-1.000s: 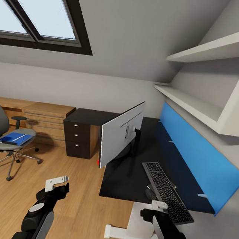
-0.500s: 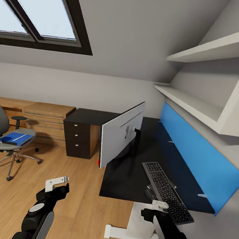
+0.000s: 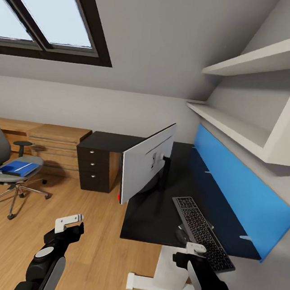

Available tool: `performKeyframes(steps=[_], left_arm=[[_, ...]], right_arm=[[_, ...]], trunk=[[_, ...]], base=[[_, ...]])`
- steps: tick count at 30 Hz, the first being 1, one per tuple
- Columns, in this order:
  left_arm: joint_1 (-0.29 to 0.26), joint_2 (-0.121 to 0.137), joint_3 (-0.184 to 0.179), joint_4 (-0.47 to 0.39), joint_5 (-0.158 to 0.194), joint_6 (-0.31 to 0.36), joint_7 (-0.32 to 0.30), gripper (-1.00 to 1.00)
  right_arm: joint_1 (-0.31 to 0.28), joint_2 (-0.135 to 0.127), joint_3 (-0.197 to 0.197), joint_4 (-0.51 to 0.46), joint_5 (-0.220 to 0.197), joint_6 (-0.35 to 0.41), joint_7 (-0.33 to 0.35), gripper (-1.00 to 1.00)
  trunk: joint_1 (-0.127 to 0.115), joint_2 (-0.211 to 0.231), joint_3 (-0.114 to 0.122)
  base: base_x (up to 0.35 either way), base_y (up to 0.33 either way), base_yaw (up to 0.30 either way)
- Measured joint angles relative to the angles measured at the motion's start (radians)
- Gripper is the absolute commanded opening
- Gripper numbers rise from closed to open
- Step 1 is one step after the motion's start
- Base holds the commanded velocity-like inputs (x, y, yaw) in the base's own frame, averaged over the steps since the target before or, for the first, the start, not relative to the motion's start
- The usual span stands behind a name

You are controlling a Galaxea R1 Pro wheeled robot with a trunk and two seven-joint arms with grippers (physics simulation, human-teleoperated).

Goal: In the bedroom, organize the workspace by keeping the computer under the desk, ensuring the monitor is on the desk, placing the keyboard on the desk next to the monitor, placing the mouse on the desk next to the keyboard, moving the folder from the swivel chair onto the desk next to the mouse, stacking the notebook on top of the folder with the pen on top of the notebook, and positioning the swivel chair next to the desk.

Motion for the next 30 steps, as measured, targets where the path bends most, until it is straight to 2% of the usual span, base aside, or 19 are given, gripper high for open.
performKeyframes(steps=[20,30], left_arm=[[0.0,0.0,0.0,-0.001,0.002,0.002,0.0,1.0],[0.0,0.0,0.0,-0.001,0.002,0.002,0.0,1.0]], right_arm=[[-0.001,-0.001,-0.001,-0.001,-0.002,0.001,0.0,1.0],[-0.001,-0.001,0.0,-0.001,-0.002,0.029,0.0,1.0]], trunk=[[0.0,0.0,0.0],[0.0,0.0,0.0]], base=[[0.028,-0.026,0.0],[0.0,0.0,0.0]])
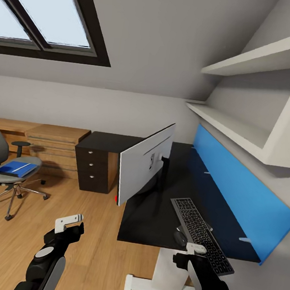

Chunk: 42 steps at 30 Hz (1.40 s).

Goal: In the bedroom, organize the workspace by keeping the computer under the desk, ensuring the monitor is on the desk, placing the keyboard on the desk next to the monitor, placing the mouse on the desk next to the keyboard, moving the folder from the swivel chair onto the desk next to the mouse, stacking the notebook on top of the folder with the pen on top of the notebook, and positioning the swivel chair next to the desk.

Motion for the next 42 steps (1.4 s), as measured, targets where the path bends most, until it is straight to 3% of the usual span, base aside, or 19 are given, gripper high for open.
performKeyframes(steps=[7,10,42], left_arm=[[0.0,-0.003,-0.001,-0.006,0.0,-0.001,0.0,1.0],[0.0,-0.005,-0.002,-0.008,0.001,-0.001,0.0,1.0],[0.0,-0.002,-0.002,-0.003,0.0,-0.002,0.0,1.0]], right_arm=[[0.0,0.0,0.0,0.0,0.0,0.002,0.0,1.0],[0.0,0.0,0.0,0.0,0.0,0.003,0.0,1.0],[0.0,0.001,0.0,0.0,0.0,0.002,0.0,1.0]], trunk=[[0.0,0.0,0.0],[0.011,-0.021,-0.009],[0.011,-0.021,-0.009]], base=[[0.0,0.0,0.0],[0.0,0.0,0.0],[0.0,-0.046,0.0]])
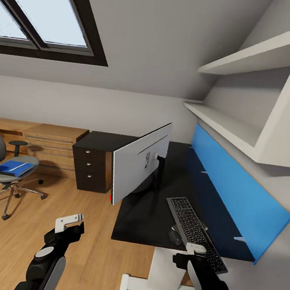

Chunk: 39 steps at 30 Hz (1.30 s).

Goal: In the bedroom, organize the workspace by keeping the computer under the desk, ensuring the monitor is on the desk, placing the keyboard on the desk next to the monitor, placing the mouse on the desk next to the keyboard, moving the folder from the swivel chair onto the desk next to the mouse, stacking the notebook on top of the folder with the pen on top of the notebook, and positioning the swivel chair next to the desk.

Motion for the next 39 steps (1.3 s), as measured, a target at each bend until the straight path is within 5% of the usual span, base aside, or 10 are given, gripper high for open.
performKeyframes(steps=[29,39], left_arm=[[0.0,0.0,0.0,-0.001,0.0,0.0,0.0,1.0],[0.0,0.0,0.0,0.0,0.0,0.0,0.0,1.0]], right_arm=[[0.0,0.005,0.004,0.0,-0.001,0.001,0.002,1.0],[0.0,0.042,0.007,-0.001,-0.002,-0.005,0.015,1.0]], trunk=[[0.0,0.0,0.0],[0.0,0.0,0.0]], base=[[0.0,-0.006,0.0],[0.0,0.0,0.01]])
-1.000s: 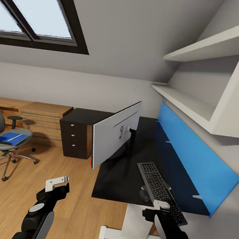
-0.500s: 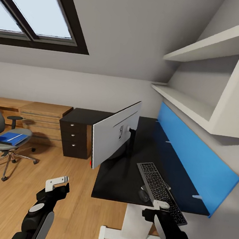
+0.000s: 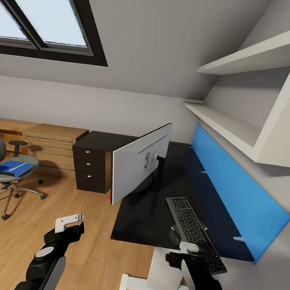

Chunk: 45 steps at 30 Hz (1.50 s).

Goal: In the bedroom, organize the workspace by keeping the computer under the desk, ensuring the monitor is on the desk, placing the keyboard on the desk next to the monitor, placing the mouse on the desk next to the keyboard, moving the folder from the swivel chair onto the desk next to the mouse, stacking the notebook on top of the folder with the pen on top of the notebook, and positioning the swivel chair next to the desk.

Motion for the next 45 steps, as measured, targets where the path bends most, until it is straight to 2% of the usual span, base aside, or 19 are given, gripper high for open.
performKeyframes(steps=[1,3,17,43,45], left_arm=[[0.0,0.0,0.0,0.0,0.0,0.0,0.0,1.0],[0.0,0.0,0.0,-0.001,0.0,0.0,0.0,1.0],[0.0,0.0,0.0,-0.003,0.001,-0.001,0.0,1.0],[0.0,-0.003,-0.002,-0.005,0.003,-0.001,0.002,1.0],[0.0,-0.003,-0.002,-0.005,0.002,-0.001,0.002,1.0]], right_arm=[[0.0,0.009,0.0,0.0,0.0,-0.001,0.001,1.0],[0.0,0.012,0.001,0.0,0.0,-0.001,0.002,1.0],[0.0,0.012,0.0,0.0,0.002,-0.001,0.002,1.0],[0.0,0.008,-0.001,0.0,0.002,-0.001,0.002,1.0],[0.0,0.008,-0.001,0.0,0.002,-0.001,0.002,1.0]], trunk=[[0.0,0.0,0.0],[0.0,0.0,0.0],[0.0,0.0,0.0],[0.1,-0.182,-0.082],[0.1,-0.182,-0.082]], base=[[0.0,0.0,0.126],[0.0,0.0,0.184],[0.0,0.0,0.125],[0.0,0.0,0.003],[0.0,0.0,0.0]])
